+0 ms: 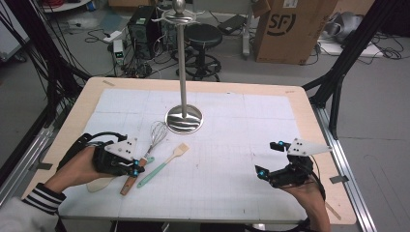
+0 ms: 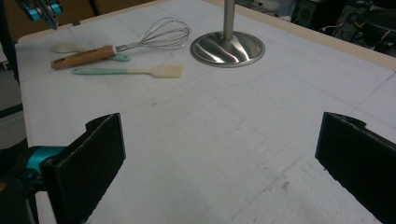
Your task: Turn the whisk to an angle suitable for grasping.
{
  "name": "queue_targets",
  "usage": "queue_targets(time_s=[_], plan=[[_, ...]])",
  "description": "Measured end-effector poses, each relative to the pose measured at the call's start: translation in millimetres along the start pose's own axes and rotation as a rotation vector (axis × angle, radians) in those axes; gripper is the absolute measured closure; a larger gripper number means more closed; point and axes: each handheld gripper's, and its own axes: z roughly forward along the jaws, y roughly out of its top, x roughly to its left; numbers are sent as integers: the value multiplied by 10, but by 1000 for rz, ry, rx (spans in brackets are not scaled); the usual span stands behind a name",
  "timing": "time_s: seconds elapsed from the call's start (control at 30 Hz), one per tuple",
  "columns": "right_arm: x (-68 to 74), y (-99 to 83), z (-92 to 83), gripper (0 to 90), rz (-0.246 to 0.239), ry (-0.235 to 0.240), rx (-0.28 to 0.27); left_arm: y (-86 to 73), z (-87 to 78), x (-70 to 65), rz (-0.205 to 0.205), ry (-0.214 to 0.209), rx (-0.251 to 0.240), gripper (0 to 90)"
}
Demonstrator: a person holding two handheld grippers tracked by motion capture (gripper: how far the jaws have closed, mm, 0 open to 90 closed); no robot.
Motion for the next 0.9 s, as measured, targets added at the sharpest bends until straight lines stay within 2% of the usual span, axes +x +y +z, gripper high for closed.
queue_targets(time_s=[0.3, 0.37, 0.4, 0.57, 0.73, 0.9], plan=[[2, -6, 2, 1, -5, -8, 5, -103, 298, -40, -7, -17, 95, 898], [3, -8, 1, 1, -2, -8, 4, -117, 320, -45, -9, -14, 102, 897], [2, -7, 1, 1, -5, -7, 4, -152, 355, -52, -23, -20, 103, 898], [-3, -6, -3, 1, 2, -10, 4, -236, 413, -75, -30, -29, 120, 897], [-4, -4, 2, 1, 0, -11, 6, -304, 465, -89, -28, -26, 161, 898], [-6, -6, 9, 1, 4, -13, 6, -389, 458, -93, -38, -19, 187, 897]])
